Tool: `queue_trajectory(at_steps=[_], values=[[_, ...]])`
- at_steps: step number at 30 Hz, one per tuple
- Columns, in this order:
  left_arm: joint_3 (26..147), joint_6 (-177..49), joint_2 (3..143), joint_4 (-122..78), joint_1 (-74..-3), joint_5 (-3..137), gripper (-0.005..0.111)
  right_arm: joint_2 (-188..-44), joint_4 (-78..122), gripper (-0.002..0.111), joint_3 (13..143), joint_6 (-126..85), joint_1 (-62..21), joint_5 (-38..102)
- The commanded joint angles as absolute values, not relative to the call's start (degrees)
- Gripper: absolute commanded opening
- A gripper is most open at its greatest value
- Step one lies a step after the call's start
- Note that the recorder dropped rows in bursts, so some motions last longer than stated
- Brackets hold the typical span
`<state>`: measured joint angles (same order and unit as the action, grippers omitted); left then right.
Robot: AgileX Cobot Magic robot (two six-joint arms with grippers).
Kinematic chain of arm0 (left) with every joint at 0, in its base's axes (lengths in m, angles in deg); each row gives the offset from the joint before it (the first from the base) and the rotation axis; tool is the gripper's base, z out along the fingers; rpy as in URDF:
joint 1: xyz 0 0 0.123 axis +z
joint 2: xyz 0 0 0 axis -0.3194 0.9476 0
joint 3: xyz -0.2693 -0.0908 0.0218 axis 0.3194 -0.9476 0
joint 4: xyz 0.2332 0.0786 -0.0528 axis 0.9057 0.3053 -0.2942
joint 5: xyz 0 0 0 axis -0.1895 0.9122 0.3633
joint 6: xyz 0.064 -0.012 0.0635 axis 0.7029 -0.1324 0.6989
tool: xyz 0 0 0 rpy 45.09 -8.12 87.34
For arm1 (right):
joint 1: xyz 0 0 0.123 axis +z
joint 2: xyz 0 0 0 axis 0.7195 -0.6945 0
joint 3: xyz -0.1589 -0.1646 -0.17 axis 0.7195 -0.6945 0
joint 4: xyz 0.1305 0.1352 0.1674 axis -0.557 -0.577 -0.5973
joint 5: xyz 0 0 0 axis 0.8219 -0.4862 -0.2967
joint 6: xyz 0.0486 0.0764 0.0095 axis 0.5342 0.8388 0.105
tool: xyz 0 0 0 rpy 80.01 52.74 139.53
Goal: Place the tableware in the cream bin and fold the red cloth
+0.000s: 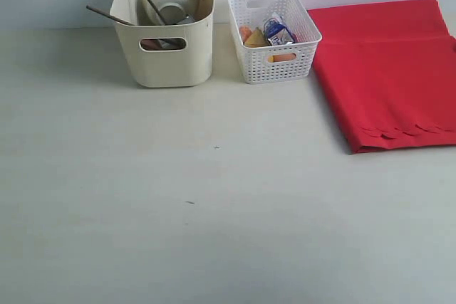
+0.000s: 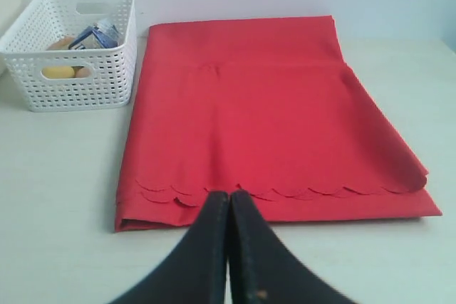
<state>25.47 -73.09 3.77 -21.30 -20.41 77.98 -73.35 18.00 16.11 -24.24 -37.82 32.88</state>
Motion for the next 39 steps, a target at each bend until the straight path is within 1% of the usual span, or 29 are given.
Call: queue_trajectory(at_steps=[1,7,11,13,14,15,17,19,39], values=[[25.5,-73.1,3.4,-21.8,-20.2,77.8,0.004,-70.2,26.8,0.000,12.7,-17.4,-37.6,38.4],[25.5,-73.1,3.4,-21.8,-20.2,77.8,0.004,-65.9,26.5,0.000,12.7,-16.3,-37.6,38.3],[25.5,-73.1,3.4,-21.8,-20.2,77.8,0.004,-65.8,26.5,0.000,12.7,-16.3,-37.6,38.3],[25.5,-73.1,3.4,-21.8,-20.2,77.8,0.004,-62.9,26.5,0.000,12.7,-16.3,-38.7,38.1],[25.5,-73.1,3.4,-21.8,-20.2,77.8,0.004,-59.4,26.5,0.000,12.7,-16.3,-40.8,37.0],[25.5,-73.1,3.4,-21.8,-20.2,77.8,0.004,-52.8,26.3,0.000,12.7,-16.3,-43.3,32.4],[25.5,-73.1,3.4,-21.8,-20.2,77.8,0.004,-44.4,26.2,0.000,12.7,-16.3,-44.0,26.8],[25.5,-73.1,3.4,-21.8,-20.2,77.8,0.004,-44.4,26.2,0.000,12.7,-16.3,-44.0,25.2],[25.5,-73.1,3.4,-21.8,-20.2,78.1,0.004,-44.4,26.2,0.000,12.7,-16.4,-44.0,25.2]])
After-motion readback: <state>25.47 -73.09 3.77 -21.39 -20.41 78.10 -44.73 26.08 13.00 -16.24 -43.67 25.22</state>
